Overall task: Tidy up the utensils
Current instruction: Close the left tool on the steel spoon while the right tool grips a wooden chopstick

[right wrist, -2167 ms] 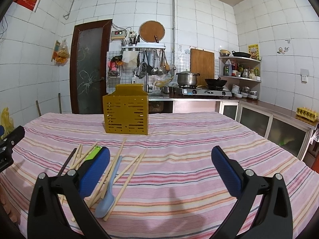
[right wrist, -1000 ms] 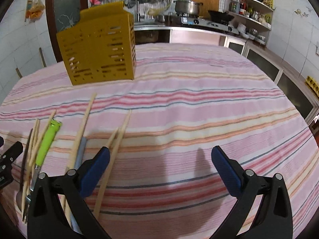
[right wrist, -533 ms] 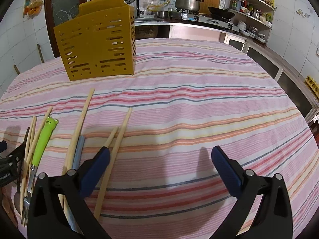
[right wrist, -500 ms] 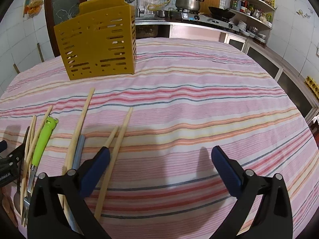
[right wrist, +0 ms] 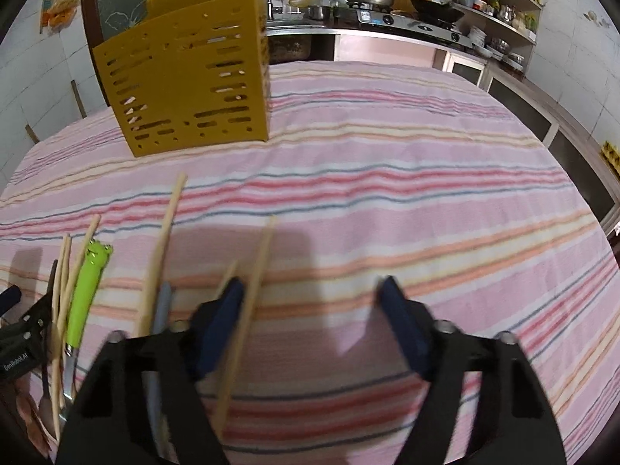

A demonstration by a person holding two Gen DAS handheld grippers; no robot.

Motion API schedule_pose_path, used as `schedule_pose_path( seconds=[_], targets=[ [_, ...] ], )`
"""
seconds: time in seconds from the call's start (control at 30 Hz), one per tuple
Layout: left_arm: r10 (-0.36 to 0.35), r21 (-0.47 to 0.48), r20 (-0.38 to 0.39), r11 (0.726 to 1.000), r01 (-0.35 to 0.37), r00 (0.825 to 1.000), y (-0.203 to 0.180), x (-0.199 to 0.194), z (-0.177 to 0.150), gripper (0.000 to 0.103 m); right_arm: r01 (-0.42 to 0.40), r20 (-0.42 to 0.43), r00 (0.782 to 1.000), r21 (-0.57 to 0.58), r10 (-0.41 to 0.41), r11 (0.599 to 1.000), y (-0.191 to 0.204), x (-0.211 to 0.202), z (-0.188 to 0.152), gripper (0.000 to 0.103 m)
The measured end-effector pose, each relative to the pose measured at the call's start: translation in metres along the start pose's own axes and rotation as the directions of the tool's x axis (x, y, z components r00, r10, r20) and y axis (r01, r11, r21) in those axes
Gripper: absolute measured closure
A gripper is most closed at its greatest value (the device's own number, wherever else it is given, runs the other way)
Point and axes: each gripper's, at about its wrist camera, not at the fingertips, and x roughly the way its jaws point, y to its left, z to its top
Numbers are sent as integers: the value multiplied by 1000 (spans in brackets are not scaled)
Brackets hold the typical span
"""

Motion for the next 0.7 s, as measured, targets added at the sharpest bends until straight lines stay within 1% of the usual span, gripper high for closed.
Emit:
schedule_pose_path(
  seconds=[0.07,0.1,0.17,0.2,0.23,0.27,0.33,0.37,0.43,0.47,0.5,0.53,0.57,0.6,0.63,0.67,0.7],
  targets=[
    [10,-9,0,1000,-10,1000,-2,-2,-1,5,-5,2,1000,2,5,1000,5,0,1,52],
    [11,-14,0,1000,-11,1000,-1,-2,-1,7,-7,6,1000,3,7,1000,7,0,0,53],
    [14,-29,1,999,-14,1000,-3,-5,-1,13,-18,15,1000,-3,18,1000,9,-2,-1,59],
    [15,-30,4,999,-15,1000,-4,-6,-1,21,-26,15,1000,-2,26,1000,9,-2,-1,61],
    [13,-27,9,1000,-12,1000,-6,-8,0,30,-39,13,999,1,39,999,8,-2,0,65],
    [11,-19,12,1000,-11,1000,-10,-10,2,35,-47,13,999,5,47,999,7,-3,0,68],
    [4,-6,4,1000,-4,1000,-15,-11,4,51,-60,9,998,11,60,998,5,-2,3,70],
    [5,-2,-1,1000,-5,1000,-17,-11,6,54,-65,8,998,16,65,998,4,-2,3,71],
    [-3,7,-16,1000,3,1000,-22,-10,10,66,-69,4,998,18,69,997,3,1,6,71],
    [-9,9,-23,1000,9,1000,-23,-9,12,68,-69,3,998,18,69,997,4,1,7,73],
    [-14,9,-29,1000,14,999,-24,-8,14,73,-69,1,998,19,69,997,4,2,8,74],
    [-20,6,-36,1000,20,999,-24,-6,17,78,-71,-1,997,22,71,997,4,2,9,76],
    [-21,7,-43,1000,22,999,-25,-4,20,80,-73,-5,997,27,74,997,4,3,10,78],
    [-23,9,-46,1000,23,999,-25,-3,22,85,-74,-8,997,30,74,997,4,4,12,80],
    [-23,12,-50,1000,24,998,-26,-2,23,91,-72,-10,997,29,73,997,4,5,13,84],
    [-24,14,-53,1000,24,998,-27,-2,24,92,-71,-12,997,26,71,997,5,5,14,89],
    [-24,13,-55,1000,25,998,-28,-2,24,93,-76,-15,997,25,76,997,6,6,16,91]
  ],
)
